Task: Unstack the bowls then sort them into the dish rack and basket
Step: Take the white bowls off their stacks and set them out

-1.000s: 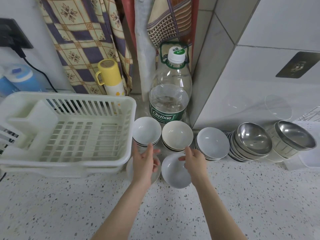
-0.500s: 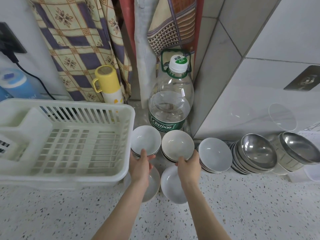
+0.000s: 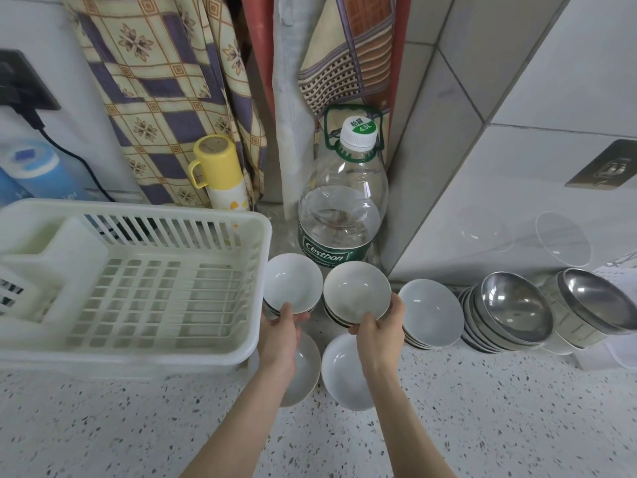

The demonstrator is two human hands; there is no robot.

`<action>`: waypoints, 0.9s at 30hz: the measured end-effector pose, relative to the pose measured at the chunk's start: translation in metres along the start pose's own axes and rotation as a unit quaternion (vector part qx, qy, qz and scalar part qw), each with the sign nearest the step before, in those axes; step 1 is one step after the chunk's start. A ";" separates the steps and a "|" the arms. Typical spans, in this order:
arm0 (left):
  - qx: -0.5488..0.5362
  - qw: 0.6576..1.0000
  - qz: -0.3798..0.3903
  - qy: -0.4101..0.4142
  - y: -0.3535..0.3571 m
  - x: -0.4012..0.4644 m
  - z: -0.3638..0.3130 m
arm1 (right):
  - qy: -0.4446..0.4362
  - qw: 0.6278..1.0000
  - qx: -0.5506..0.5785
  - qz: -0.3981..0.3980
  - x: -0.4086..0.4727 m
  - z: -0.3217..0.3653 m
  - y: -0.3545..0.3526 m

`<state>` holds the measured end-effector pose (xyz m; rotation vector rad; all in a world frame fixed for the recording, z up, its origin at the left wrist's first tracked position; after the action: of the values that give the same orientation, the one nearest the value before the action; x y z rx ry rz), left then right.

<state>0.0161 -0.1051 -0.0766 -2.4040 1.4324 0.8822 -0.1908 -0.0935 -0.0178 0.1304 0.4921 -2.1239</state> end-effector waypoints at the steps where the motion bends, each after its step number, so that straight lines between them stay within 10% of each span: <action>1: 0.004 1.000 -0.001 0.003 -0.001 -0.002 0.000 | -0.005 1.000 0.009 0.000 -0.001 0.001 -0.002; 27: 0.001 0.990 0.076 0.116 -0.047 -0.150 0.014 | -0.048 0.988 0.143 0.045 -0.110 -0.025 -0.109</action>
<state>-0.0019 0.0351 -0.0052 -2.4904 1.7167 0.6470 -0.2194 0.0549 0.0219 0.2086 0.1202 -2.0914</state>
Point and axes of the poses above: each hand's wrist, its own x-axis towards the middle knuckle, its own y-axis out of the palm, z = x × y, the point moved 9 cm from there along x, towards the middle knuckle, and after that the axes turned 1 degree about -z, right-handed, at the moved point
